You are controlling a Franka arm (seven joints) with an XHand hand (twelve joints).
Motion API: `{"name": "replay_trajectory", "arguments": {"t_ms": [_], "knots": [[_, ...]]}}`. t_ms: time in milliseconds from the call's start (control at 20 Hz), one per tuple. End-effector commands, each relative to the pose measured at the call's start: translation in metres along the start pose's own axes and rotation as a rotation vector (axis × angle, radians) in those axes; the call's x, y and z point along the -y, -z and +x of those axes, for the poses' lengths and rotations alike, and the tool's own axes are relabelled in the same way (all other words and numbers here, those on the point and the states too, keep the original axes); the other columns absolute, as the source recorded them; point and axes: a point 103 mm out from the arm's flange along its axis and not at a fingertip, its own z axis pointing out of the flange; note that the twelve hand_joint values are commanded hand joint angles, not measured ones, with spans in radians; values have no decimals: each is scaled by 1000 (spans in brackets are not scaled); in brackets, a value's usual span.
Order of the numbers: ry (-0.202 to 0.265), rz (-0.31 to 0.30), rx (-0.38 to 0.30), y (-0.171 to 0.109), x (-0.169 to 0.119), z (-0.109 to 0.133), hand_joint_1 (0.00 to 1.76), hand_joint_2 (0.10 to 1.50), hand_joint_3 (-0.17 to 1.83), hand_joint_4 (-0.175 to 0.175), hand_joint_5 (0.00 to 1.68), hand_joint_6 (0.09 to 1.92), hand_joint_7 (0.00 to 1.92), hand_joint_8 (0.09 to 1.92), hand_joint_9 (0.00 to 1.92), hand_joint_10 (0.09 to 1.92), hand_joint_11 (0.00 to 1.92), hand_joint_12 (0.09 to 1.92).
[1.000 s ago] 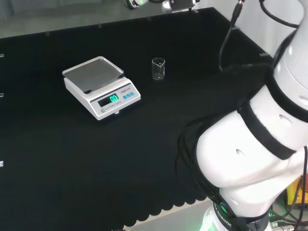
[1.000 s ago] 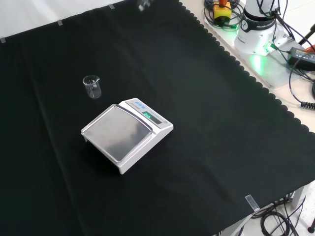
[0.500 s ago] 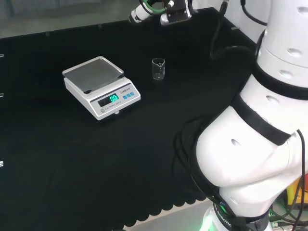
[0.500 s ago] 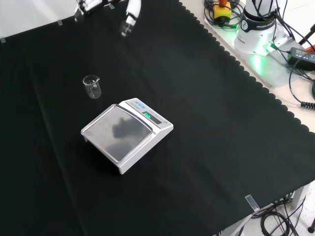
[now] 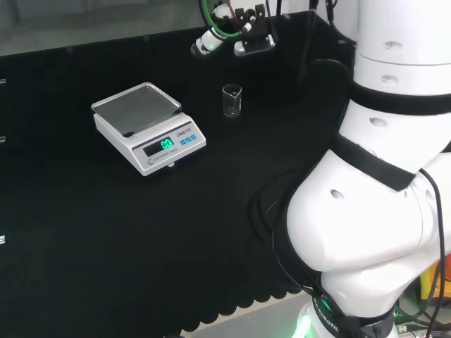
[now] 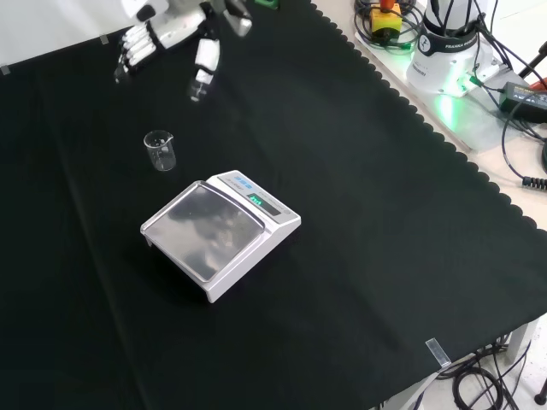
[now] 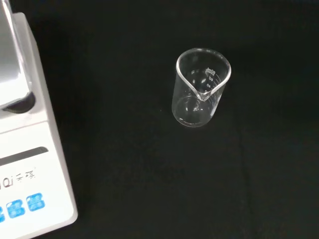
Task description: Pick up the beaker.
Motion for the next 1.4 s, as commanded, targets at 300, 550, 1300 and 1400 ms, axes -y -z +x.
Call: {"name": "replay_trajectory", "arguments": {"t_ms": [300,550,1300,1400], "knots": [[1,96,-24,-46,-39,-5,366,828,203,-84,96,87,0,470,0,730,0,1505],[-2,137,-11,-67,-45,-4,375,830,201,-87,98,87,0,474,0,731,0,1509],[-41,174,4,-122,-76,-23,414,851,169,-97,140,87,0,485,0,362,0,1300],[-51,186,15,-126,-82,-28,419,854,162,-97,148,87,0,486,0,286,0,1226]]}}
